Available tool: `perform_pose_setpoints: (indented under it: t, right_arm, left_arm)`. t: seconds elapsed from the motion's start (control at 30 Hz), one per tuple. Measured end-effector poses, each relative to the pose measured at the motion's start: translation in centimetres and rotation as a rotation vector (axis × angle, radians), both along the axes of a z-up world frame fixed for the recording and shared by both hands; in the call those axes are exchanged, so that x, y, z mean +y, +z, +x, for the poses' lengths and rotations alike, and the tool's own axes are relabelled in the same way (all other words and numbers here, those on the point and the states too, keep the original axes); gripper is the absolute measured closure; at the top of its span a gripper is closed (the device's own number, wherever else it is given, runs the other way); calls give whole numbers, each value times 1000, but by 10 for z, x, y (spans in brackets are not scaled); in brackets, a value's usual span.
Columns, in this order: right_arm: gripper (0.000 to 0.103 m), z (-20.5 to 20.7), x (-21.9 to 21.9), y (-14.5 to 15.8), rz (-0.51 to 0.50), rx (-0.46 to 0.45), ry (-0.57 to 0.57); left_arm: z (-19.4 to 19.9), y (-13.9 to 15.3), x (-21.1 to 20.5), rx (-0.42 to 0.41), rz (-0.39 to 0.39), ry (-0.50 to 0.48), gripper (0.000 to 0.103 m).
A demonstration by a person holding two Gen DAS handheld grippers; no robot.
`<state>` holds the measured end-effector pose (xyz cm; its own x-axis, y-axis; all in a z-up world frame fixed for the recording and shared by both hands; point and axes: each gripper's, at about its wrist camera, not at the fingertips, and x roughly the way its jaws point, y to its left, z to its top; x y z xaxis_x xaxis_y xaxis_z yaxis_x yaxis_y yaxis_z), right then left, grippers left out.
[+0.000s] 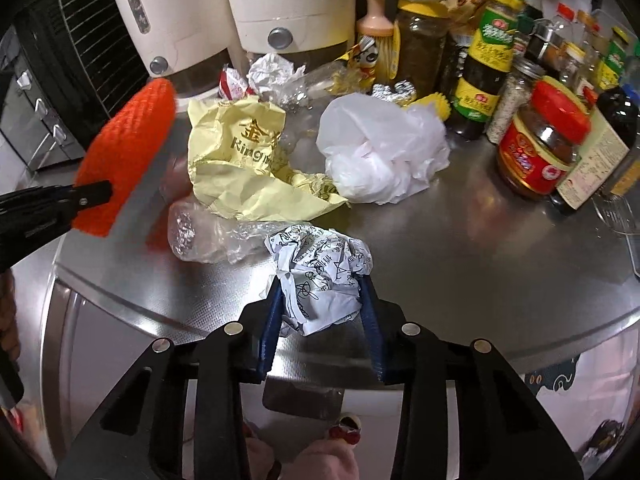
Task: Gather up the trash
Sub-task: 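Carry the orange net and printed paper down over the floor trash bin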
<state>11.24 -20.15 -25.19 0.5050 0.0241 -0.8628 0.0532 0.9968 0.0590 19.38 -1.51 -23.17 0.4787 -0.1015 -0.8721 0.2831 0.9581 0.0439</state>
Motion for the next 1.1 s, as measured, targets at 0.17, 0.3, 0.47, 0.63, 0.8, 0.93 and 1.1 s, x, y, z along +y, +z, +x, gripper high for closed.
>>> perform_pose_setpoints:
  t: [0.17, 0.3, 0.47, 0.63, 0.8, 0.93, 1.1]
  right_arm:
    - [65, -18, 4, 14, 1, -40, 3]
    - [65, -24, 6, 20, -34, -60, 5]
    - [65, -37, 5, 27, -23, -87, 4]
    - [65, -57, 9, 40, -16, -115, 5]
    - [65, -82, 11, 54, -17, -147, 10]
    - [65, -101, 14, 59, -17, -157, 6]
    - [65, -121, 13, 51, -7, -141, -6]
  left_arm:
    - [-27, 18, 10, -57, 20, 25, 93]
    - [-50, 30, 11, -76, 5, 38, 93]
    - [-81, 42, 11, -100, -11, 45, 93]
    - [-113, 54, 11, -120, -23, 44, 93]
    - [-143, 65, 9, -145, -23, 45, 93]
    - [-167, 65, 5, -145, -8, 51, 93]
    - [-187, 53, 3, -122, -10, 55, 93]
